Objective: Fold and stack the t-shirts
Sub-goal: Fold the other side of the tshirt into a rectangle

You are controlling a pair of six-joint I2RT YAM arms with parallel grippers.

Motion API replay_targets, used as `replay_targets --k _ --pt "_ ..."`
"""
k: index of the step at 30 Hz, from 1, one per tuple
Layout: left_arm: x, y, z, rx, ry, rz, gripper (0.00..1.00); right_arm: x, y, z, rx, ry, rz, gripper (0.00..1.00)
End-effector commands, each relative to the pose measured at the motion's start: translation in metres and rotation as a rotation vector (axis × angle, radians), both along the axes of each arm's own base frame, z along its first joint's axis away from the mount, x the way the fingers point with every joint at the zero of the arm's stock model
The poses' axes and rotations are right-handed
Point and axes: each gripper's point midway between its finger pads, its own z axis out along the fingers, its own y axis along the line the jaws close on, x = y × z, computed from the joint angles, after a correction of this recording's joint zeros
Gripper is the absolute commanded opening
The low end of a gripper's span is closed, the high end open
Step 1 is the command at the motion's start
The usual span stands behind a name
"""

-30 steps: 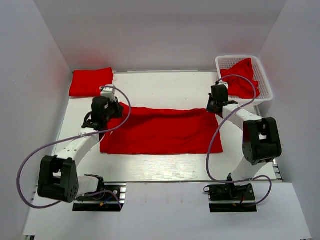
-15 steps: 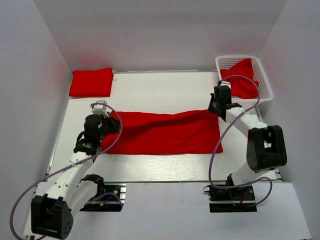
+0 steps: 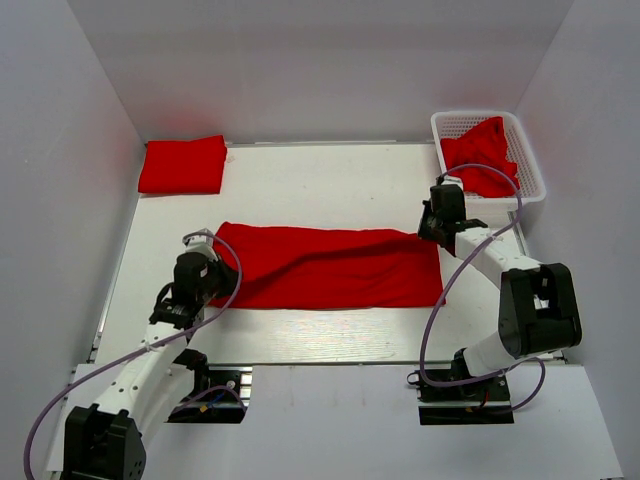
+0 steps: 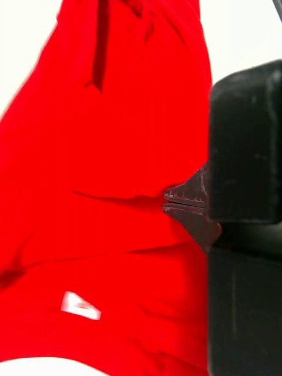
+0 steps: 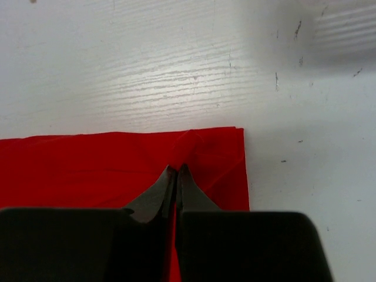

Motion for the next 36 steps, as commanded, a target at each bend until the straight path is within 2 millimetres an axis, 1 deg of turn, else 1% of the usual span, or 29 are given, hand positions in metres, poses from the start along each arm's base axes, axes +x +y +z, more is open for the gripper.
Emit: replay_targets --k 1,4,5,6,8,9,10,11,12,13,14,15,17,18,20,21,22,24,25,26,28,29,30,31,32,33,34,35,36 --pt "-0.02 -0.003 -0.022 -0.035 0.088 0.006 0.0 0.0 -0.003 0.008 0.002 -0.034 -0.008 0.0" --pt "-0.025 -0.004 -0.028 -0.048 0.116 0.007 0.0 -0.006 -0.005 0.0 -0.004 -0.012 -0.01 0.0" --pt "-0.028 -0.002 -0.034 -0.044 0.149 0.024 0.27 -0.007 -0.003 -0.001 0.002 -0.011 -0.007 0.0" --pt "-0.031 -0.001 -0.038 -0.049 0.175 0.033 0.37 -0.01 -0.005 -0.006 -0.002 0.003 -0.015 0.0" --pt "-0.031 0.002 -0.038 -0.031 0.197 0.051 0.55 -0.013 -0.009 -0.007 -0.003 0.005 -0.051 0.01" --pt "-0.028 0.003 -0.034 -0.024 0.2 0.058 0.77 -0.019 -0.012 -0.012 -0.008 0.024 -0.066 0.1" --pt "-0.027 0.005 -0.031 -0.017 0.199 0.068 0.83 -0.021 -0.013 -0.012 -0.009 0.022 -0.076 0.14" --pt "-0.029 0.009 -0.033 0.001 0.22 0.086 0.89 -0.024 -0.016 -0.012 -0.01 0.023 -0.094 0.22" --pt "-0.025 0.009 -0.024 -0.002 0.205 0.085 0.99 -0.032 -0.025 -0.019 -0.032 0.039 -0.142 0.43" --pt "-0.022 0.01 -0.02 0.003 0.199 0.094 0.99 -0.034 -0.029 -0.016 -0.041 0.03 -0.16 0.63" --pt "-0.017 0.009 -0.009 -0.003 0.174 0.093 0.99 -0.036 -0.033 -0.013 -0.042 0.021 -0.189 0.9" --pt "-0.014 0.008 -0.004 -0.013 0.164 0.098 0.99 -0.046 -0.047 -0.012 -0.082 0.033 -0.257 0.9" --pt "-0.006 0.011 0.011 -0.007 0.125 0.12 0.99 -0.053 -0.054 -0.008 -0.093 0.041 -0.304 0.9" --pt "-0.004 0.013 0.016 -0.005 0.112 0.127 0.99 -0.056 -0.058 0.003 -0.098 0.012 -0.326 0.9" --pt "0.003 0.015 0.027 0.016 0.089 0.132 0.99 -0.062 -0.058 0.008 -0.093 0.015 -0.324 0.9" --pt "0.006 0.017 0.032 0.019 0.075 0.142 0.99 -0.062 -0.056 0.02 -0.072 -0.021 -0.311 0.9" --pt "0.01 0.018 0.034 0.034 0.08 0.144 0.99 -0.057 -0.052 0.026 -0.078 -0.041 -0.264 0.9" --pt "0.017 0.017 0.036 0.044 0.075 0.137 0.99 -0.054 -0.031 0.033 -0.027 -0.052 -0.126 0.9" --pt "0.023 0.012 0.035 0.04 0.079 0.11 0.99 -0.047 -0.022 0.04 -0.017 -0.078 -0.065 0.9" --pt "0.029 0.009 0.039 0.04 0.07 0.098 0.99 -0.046 -0.003 0.043 0.036 -0.075 0.036 0.9" --pt "0.039 0.002 0.041 0.039 0.059 0.056 0.99 -0.04 0.013 0.041 0.062 -0.066 0.129 0.9" --pt "0.046 -0.001 0.035 0.049 0.085 0.042 0.99 -0.039 0.03 0.044 0.103 -0.063 0.215 0.9" --pt "0.049 -0.005 0.032 0.039 0.099 0.024 0.99 -0.037 0.04 0.034 0.123 -0.025 0.261 0.9" --pt "0.058 -0.009 0.036 0.038 0.08 0.007 0.99 -0.037 0.047 0.032 0.128 -0.018 0.291 0.9" --pt "0.062 -0.012 0.033 0.032 0.092 -0.004 0.99 -0.035 0.057 0.035 0.161 -0.019 0.321 0.9" --pt "0.064 -0.018 0.019 0.022 0.14 -0.031 0.99 -0.036 0.06 0.023 0.165 0.016 0.332 0.9" --pt "0.073 -0.022 0.022 0.018 0.126 -0.051 0.99 -0.035 0.064 0.016 0.177 0.041 0.329 0.9" --pt "0.075 -0.028 0.018 0.013 0.138 -0.07 0.99 -0.035 0.064 0.013 0.178 0.048 0.323 0.9" --pt "0.076 -0.032 0.013 0.003 0.161 -0.089 0.99 -0.035 0.063 0.005 0.178 0.071 0.313 0.9"
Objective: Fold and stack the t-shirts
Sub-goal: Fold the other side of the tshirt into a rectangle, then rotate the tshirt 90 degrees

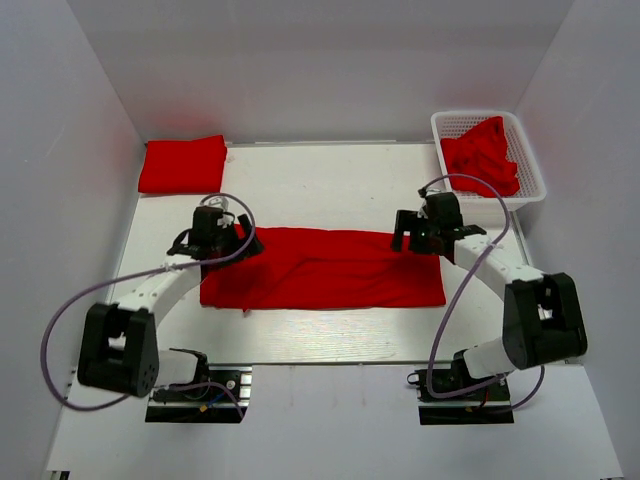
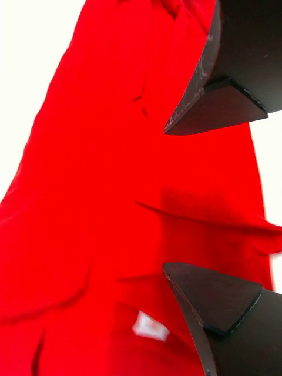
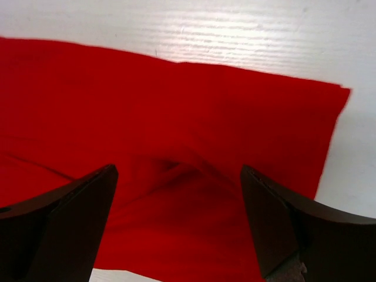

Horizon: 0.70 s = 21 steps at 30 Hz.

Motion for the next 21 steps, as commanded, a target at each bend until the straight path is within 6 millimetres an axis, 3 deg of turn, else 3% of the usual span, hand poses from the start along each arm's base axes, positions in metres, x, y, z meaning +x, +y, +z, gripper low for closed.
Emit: replay_targets --k 1,4,6,8,13,16,17,20,21 --pt "0.02 -0.023 0.002 -0.053 -0.017 -0.097 0.99 0.009 0.017 0.0 0.057 0.003 0.053 0.9" --pt "0.026 -0.024 -0.014 -0.044 0.041 -0.096 0.99 0.005 0.003 -0.022 0.023 0.062 -0.044 0.9" --pt "0.019 -0.023 -0.038 -0.031 0.121 -0.093 0.99 0.0 -0.01 -0.037 -0.019 0.105 -0.1 0.9" --pt "0.017 -0.021 -0.05 -0.016 0.168 -0.086 0.99 -0.006 -0.018 -0.054 -0.04 0.158 -0.136 0.9" --pt "0.017 0.007 -0.079 0.096 0.286 0.008 0.99 -0.019 -0.04 -0.084 -0.031 0.258 -0.234 0.9" --pt "0.024 0.013 -0.085 0.137 0.31 0.032 0.99 -0.02 -0.039 -0.09 -0.004 0.271 -0.207 0.9" --pt "0.024 0.013 -0.096 0.145 0.347 0.031 0.99 -0.021 -0.032 -0.09 0.031 0.271 -0.176 0.9" --pt "0.05 0.004 -0.098 0.13 0.353 0.009 0.99 -0.026 -0.019 -0.083 0.086 0.257 -0.085 0.9" --pt "0.069 -0.001 -0.104 0.123 0.367 0.002 0.99 -0.027 -0.014 -0.077 0.105 0.24 -0.059 0.9"
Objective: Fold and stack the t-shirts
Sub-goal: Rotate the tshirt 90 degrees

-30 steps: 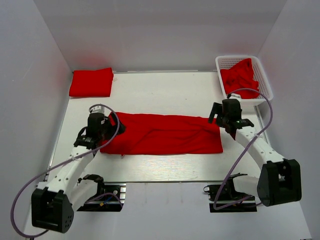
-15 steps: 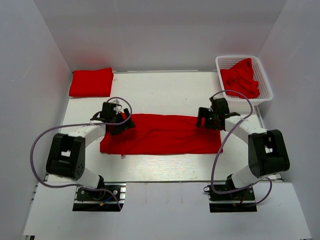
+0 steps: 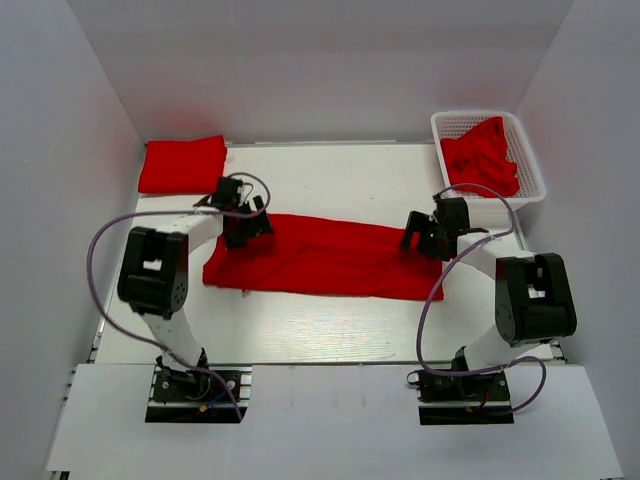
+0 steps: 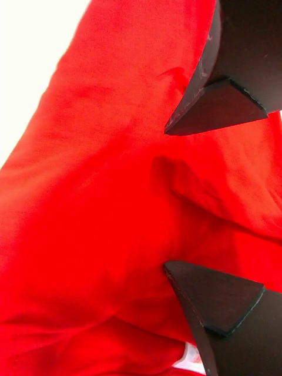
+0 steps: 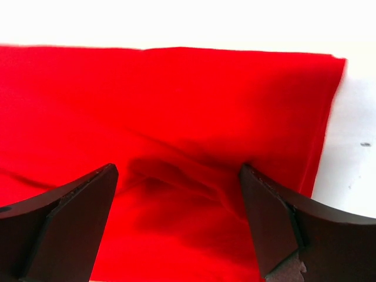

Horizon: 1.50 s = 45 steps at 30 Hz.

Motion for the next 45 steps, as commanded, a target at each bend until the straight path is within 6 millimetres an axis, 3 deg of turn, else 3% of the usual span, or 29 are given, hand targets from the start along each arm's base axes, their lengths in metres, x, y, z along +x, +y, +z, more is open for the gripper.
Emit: replay_targets --k 1,2,3,4,5,6,7,8,9,10,11,12,13,16,18,20,23,24,28,30,34,35,38,39,42,43,45 --pt "0.008 0.007 -0.05 0.066 0.156 -0.012 0.99 -0.053 0.014 -0.028 0.062 0.124 0.119 0.9" --pt "0.047 -0.001 -0.031 0.053 0.088 -0.011 0.99 -0.058 0.018 -0.027 0.084 0.12 0.142 0.9" --pt "0.052 -0.01 -0.055 0.056 0.141 -0.045 0.99 -0.062 0.025 -0.019 0.122 0.099 0.16 0.9" --pt "0.068 -0.015 -0.058 0.056 0.131 -0.077 0.99 -0.078 0.032 -0.019 0.146 0.117 0.189 0.9" --pt "0.113 -0.032 -0.032 0.033 0.029 -0.107 0.99 -0.096 0.039 -0.025 0.152 0.146 0.229 0.9" --pt "0.13 -0.04 -0.033 0.015 0.015 -0.131 0.99 -0.111 0.042 -0.027 0.161 0.17 0.247 0.9" --pt "0.131 -0.054 -0.069 -0.015 0.084 -0.164 0.99 -0.126 0.059 -0.024 0.176 0.17 0.329 0.9" --pt "0.173 -0.068 -0.044 -0.051 -0.027 -0.179 0.99 -0.148 0.061 -0.034 0.184 0.214 0.348 0.9" --pt "0.186 -0.081 -0.046 -0.072 -0.054 -0.201 0.99 -0.158 0.071 -0.032 0.219 0.221 0.396 0.9" --pt "0.216 -0.097 -0.02 -0.129 -0.157 -0.236 0.99 -0.17 0.087 -0.023 0.232 0.189 0.486 0.9" --pt "0.219 -0.106 -0.053 -0.176 -0.126 -0.233 0.99 -0.184 0.089 -0.028 0.231 0.216 0.514 0.9" --pt "0.228 -0.114 -0.054 -0.224 -0.151 -0.233 0.99 -0.19 0.094 -0.025 0.238 0.221 0.558 0.9" --pt "0.24 -0.135 -0.043 -0.301 -0.238 -0.269 0.99 -0.208 0.105 -0.027 0.22 0.245 0.651 0.9" --pt "0.25 -0.156 -0.042 -0.421 -0.294 -0.218 0.99 -0.238 0.132 -0.025 0.249 0.287 0.862 0.9" --pt "0.257 -0.185 -0.026 -0.472 -0.368 -0.241 0.99 -0.25 0.162 -0.015 0.235 0.237 1.071 0.9" --pt "0.264 -0.2 -0.026 -0.498 -0.418 -0.243 0.99 -0.26 0.181 -0.021 0.229 0.255 1.202 0.9" --pt "0.267 -0.216 -0.014 -0.534 -0.486 -0.243 0.99 -0.258 0.207 -0.018 0.267 0.229 1.281 0.9" --pt "0.269 -0.214 -0.021 -0.522 -0.483 -0.227 0.99 -0.254 0.218 -0.017 0.268 0.198 1.31 0.9" --pt "0.268 -0.229 -0.019 -0.483 -0.53 -0.243 0.99 -0.254 0.237 -0.013 0.296 0.181 1.358 0.9" --pt "0.271 -0.226 -0.02 -0.469 -0.537 -0.222 0.99 -0.252 0.239 -0.013 0.277 0.177 1.359 0.9" --pt "0.274 -0.227 0.004 -0.465 -0.583 -0.239 0.99 -0.24 0.234 -0.008 0.2 0.15 1.323 0.9" --pt "0.275 -0.227 0.024 -0.464 -0.619 -0.251 0.99 -0.234 0.239 0.003 0.199 0.115 1.323 0.9" --pt "0.281 -0.221 0.057 -0.418 -0.684 -0.253 0.99 -0.227 0.24 0.024 0.179 0.052 1.311 0.9" --pt "0.283 -0.219 0.09 -0.41 -0.734 -0.257 1.0 -0.225 0.241 0.036 0.187 0.014 1.313 0.9" --pt "0.283 -0.214 0.146 -0.384 -0.823 -0.267 1.0 -0.22 0.245 0.073 0.202 -0.079 1.311 0.9" --pt "0.282 -0.205 0.182 -0.391 -0.87 -0.259 1.0 -0.218 0.243 0.083 0.202 -0.102 1.305 0.9" --pt "0.273 -0.202 0.223 -0.404 -0.93 -0.312 1.0 -0.218 0.244 0.101 0.2 -0.161 1.328 0.9"
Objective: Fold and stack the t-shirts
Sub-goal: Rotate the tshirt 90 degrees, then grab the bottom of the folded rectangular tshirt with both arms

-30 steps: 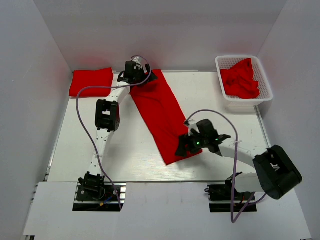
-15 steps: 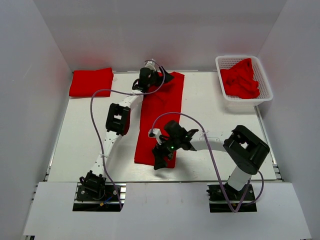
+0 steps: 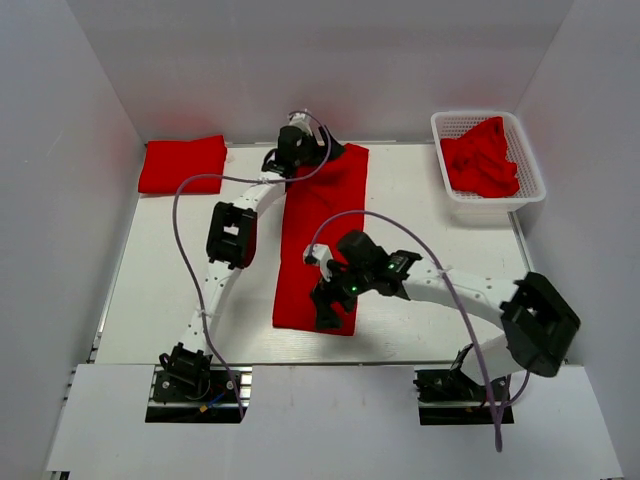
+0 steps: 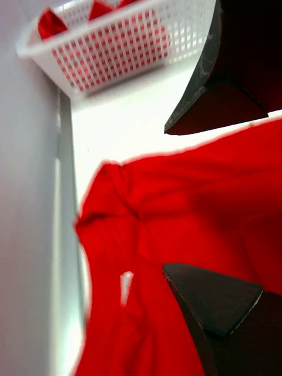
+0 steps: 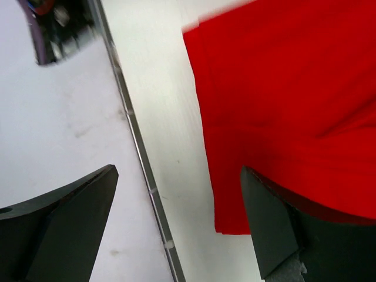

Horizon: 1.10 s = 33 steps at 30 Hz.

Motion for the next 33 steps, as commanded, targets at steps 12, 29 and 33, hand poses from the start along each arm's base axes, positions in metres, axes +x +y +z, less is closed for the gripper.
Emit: replay_targets --k 12,29,33 --pt "-0.2 0.115 0.191 0.357 0.013 0.03 1.0 0.031 -0.051 0.042 -0.078 -0.332 -0.13 0.9" --pt "-0.477 0.167 -0.013 0.336 0.604 -0.14 1.0 -0.003 -0.054 -0.026 -0.173 0.059 -0.418 0.9" --pt "-0.481 0.168 -0.021 0.377 0.625 -0.152 1.0 -0.001 -0.057 -0.036 -0.228 0.125 -0.531 0.9"
